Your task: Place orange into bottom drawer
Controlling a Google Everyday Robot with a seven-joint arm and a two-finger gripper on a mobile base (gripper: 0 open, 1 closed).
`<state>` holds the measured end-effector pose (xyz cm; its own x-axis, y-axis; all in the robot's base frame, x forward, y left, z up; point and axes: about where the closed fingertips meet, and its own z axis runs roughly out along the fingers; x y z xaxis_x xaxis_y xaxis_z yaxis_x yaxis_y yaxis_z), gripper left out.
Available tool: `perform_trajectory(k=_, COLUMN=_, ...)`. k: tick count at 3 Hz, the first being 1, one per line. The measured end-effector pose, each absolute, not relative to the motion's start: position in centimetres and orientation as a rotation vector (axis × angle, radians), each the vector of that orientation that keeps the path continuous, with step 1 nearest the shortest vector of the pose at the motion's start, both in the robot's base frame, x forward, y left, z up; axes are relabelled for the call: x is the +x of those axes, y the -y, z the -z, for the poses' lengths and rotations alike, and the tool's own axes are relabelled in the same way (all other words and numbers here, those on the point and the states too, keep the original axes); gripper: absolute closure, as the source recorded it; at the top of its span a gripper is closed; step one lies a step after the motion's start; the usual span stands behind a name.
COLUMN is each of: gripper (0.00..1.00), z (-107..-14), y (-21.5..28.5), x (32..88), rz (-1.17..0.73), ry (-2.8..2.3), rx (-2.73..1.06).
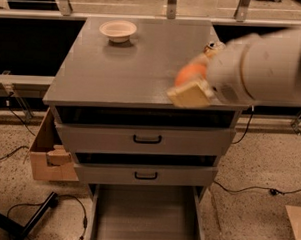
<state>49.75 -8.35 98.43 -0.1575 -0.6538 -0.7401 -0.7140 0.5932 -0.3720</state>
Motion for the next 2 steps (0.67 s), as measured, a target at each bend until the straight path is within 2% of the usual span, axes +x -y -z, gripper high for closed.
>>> perform_trajectory(k=1, gripper=1.00, z=-88.7, y=10.7, x=48.4, rz=-0.199, ry=-1.956, rx=-0.998)
perform_trajectory(k=2, gripper=1.00, z=-75.9, y=8.6, x=48.1, rz=-0.472, ry=-2.002, rx=-0.910)
